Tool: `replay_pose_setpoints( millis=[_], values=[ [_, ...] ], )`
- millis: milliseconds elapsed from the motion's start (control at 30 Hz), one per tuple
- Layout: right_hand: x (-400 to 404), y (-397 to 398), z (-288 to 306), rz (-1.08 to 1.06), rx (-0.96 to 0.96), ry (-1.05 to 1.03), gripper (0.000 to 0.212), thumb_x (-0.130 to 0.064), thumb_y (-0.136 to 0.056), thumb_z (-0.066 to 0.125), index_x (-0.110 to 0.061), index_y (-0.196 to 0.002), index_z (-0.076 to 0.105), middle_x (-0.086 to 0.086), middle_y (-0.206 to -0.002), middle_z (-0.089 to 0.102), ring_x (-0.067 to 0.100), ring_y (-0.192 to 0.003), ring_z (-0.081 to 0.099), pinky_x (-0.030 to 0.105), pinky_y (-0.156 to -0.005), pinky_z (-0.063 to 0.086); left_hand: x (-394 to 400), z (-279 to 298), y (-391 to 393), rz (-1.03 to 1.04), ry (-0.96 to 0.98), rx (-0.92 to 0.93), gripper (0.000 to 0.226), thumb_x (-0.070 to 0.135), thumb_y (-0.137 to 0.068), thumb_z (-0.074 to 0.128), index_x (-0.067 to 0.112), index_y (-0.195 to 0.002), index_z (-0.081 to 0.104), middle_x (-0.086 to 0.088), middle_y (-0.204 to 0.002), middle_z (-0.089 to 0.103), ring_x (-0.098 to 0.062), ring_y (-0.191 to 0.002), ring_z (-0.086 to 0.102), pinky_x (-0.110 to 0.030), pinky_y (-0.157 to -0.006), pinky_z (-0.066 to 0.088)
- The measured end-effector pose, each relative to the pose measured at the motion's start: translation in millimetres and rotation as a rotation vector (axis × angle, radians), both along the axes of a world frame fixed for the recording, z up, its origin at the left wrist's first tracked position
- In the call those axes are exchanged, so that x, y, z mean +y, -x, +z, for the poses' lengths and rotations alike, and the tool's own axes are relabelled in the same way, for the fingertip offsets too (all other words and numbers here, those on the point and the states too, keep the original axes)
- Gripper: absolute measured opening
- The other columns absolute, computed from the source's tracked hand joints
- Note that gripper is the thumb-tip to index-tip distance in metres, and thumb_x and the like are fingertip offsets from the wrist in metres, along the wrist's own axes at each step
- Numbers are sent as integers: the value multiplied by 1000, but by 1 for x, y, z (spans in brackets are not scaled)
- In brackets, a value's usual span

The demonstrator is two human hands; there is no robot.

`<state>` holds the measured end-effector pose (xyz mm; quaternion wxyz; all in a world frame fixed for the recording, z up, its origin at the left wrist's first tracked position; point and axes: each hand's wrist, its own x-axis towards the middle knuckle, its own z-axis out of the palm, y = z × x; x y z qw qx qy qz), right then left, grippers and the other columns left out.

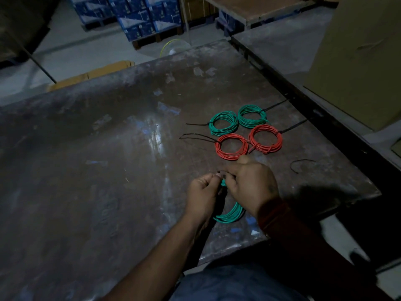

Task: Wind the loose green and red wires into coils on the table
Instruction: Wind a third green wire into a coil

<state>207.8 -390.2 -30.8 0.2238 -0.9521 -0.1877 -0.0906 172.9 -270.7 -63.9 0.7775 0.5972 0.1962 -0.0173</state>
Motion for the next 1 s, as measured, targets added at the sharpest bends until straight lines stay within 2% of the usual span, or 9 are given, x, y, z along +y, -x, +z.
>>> replay_pose_setpoints(
  millis=[133, 333, 433, 600, 700, 767, 867, 1000],
  values=[
    [0, 1, 2, -2, 0, -7, 6, -19, -79, 72, -16, -74, 69, 9, -73, 56, 33, -59, 59, 31, -51, 42, -1, -1, 0, 4, -13, -8, 53, 12, -102, 47, 17, -50, 42, -4, -43, 32, -9, -41, 25, -24, -47, 15],
    [0, 1, 1, -1, -12, -3, 8, -17, -80, 72, -14, -73, 68, 9, -74, 56, 33, -61, 59, 28, -55, 37, 0, -3, -1, 12, -23, -7, 48, 14, -102, 49, 13, -54, 43, -5, -45, 34, -9, -42, 27, -24, -46, 16],
    [1, 1, 2, 19, 1, 20, 10, -16, -80, 73, -13, -73, 66, 10, -76, 55, 34, -65, 59, 31, -56, 43, 0, -2, 1, 7, -29, -18, 46, 14, -102, 48, 12, -56, 44, -5, -46, 34, -10, -42, 26, -24, -46, 17],
    [3, 5, 7, 64, -1, 48, 20, -8, -64, 83, -11, -66, 63, 11, -69, 51, 34, -56, 56, 31, -46, 43, -2, -3, 3, 25, -91, -43, 39, 13, -101, 52, 8, -63, 45, -5, -50, 33, -11, -43, 28, -26, -45, 19],
    [2, 4, 6, 62, 2, 34, 13, -9, -70, 79, -9, -70, 66, 13, -72, 51, 36, -59, 57, 34, -47, 44, -3, -5, 3, 27, -149, -47, 37, 17, -100, 55, 8, -64, 47, -8, -53, 34, -13, -45, 30, -28, -46, 20],
    [1, 2, 6, 45, -4, 26, 9, -12, -75, 78, -11, -73, 69, 12, -73, 52, 35, -62, 58, 31, -51, 41, -3, -4, 4, 23, -166, -48, 38, 18, -99, 56, 8, -63, 47, -8, -53, 35, -13, -45, 31, -29, -46, 21],
    [1, 1, 4, 29, -29, 34, 10, -16, -77, 77, -12, -72, 70, 11, -74, 54, 34, -63, 59, 30, -54, 39, -5, -5, 4, 11, -180, -47, 40, 20, -98, 56, 5, -62, 44, -7, -52, 34, -14, -46, 30, -30, -46, 22],
    [0, -1, 0, 16, -24, 18, 12, -21, -85, 71, -12, -77, 72, 10, -80, 55, 33, -73, 59, 30, -60, 38, -6, -6, 6, -33, -215, -57, 40, 28, -97, 57, 9, -63, 48, -8, -52, 36, -15, -47, 31, -32, -46, 21]
  ],
)
